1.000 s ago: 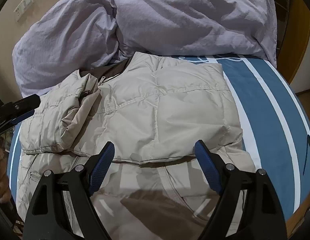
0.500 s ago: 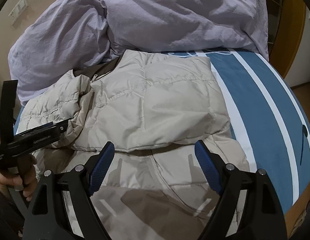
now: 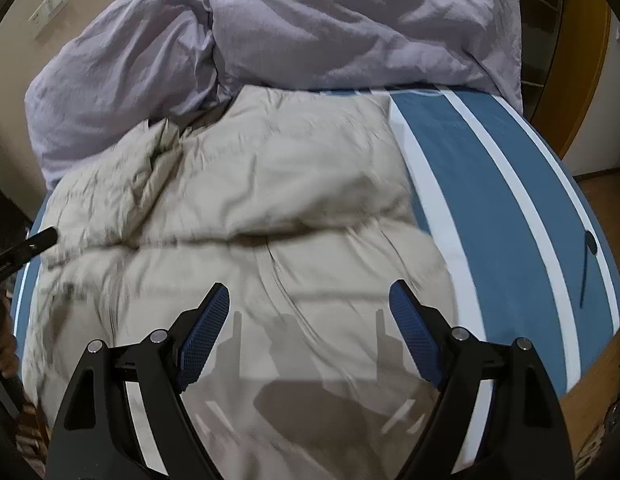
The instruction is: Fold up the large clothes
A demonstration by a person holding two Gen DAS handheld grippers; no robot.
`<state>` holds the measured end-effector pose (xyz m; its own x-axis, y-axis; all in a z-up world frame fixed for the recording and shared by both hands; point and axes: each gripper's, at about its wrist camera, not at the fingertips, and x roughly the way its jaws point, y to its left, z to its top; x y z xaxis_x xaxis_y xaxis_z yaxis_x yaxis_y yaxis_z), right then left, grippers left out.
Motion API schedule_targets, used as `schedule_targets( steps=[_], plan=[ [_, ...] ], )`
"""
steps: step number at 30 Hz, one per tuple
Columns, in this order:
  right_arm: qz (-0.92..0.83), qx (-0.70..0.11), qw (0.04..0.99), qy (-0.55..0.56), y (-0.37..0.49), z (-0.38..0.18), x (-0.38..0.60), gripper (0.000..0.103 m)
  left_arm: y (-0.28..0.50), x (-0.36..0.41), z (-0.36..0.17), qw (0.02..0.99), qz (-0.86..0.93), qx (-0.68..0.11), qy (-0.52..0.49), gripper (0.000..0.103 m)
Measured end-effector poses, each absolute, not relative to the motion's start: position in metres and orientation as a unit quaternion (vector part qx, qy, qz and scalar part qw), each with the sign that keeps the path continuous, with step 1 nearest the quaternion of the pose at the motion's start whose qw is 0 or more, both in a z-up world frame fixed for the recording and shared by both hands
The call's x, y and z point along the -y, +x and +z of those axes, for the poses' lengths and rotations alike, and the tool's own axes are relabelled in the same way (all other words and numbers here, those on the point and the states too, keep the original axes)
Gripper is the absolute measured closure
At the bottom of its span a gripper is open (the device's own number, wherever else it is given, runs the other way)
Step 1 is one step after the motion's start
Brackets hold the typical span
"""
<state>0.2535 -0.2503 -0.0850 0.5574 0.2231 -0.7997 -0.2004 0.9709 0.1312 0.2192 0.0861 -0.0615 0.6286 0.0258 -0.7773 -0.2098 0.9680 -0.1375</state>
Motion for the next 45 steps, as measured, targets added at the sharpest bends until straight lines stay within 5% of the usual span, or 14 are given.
schedule_targets(
  steps=[14,30,34,38,40,42,45],
  plan=[
    [0.107,-0.507,0.851,0.083,0.195,-0.117,0.357,0.020,0.053,-0.183,-0.108,0.849,0.205,-0.454,-0.177,0.027],
    [0.171,-0.534,0.818,0.129,0.175,-0.146,0.352,0.039,0.019,-0.194,-0.143,0.831,0.181,-0.453,-0.268,0.029],
    [0.182,-0.532,0.815,0.138,0.174,-0.147,0.352,0.050,0.019,-0.190,-0.142,0.834,0.156,-0.450,-0.279,0.048],
    [0.189,-0.530,0.814,0.146,0.172,-0.148,0.353,0.063,0.018,-0.185,-0.142,0.835,0.148,-0.448,-0.283,0.057],
    [0.195,-0.525,0.815,0.150,0.171,-0.147,0.352,0.081,0.016,-0.184,-0.141,0.836,0.143,-0.443,-0.291,0.064],
    [0.204,-0.515,0.818,0.153,0.169,-0.143,0.352,0.089,0.014,-0.181,-0.139,0.838,0.139,-0.439,-0.293,0.073],
    [0.212,-0.493,0.831,0.147,0.168,-0.131,0.348,0.092,0.014,-0.180,-0.133,0.843,0.135,-0.433,-0.290,0.084]
  ],
)
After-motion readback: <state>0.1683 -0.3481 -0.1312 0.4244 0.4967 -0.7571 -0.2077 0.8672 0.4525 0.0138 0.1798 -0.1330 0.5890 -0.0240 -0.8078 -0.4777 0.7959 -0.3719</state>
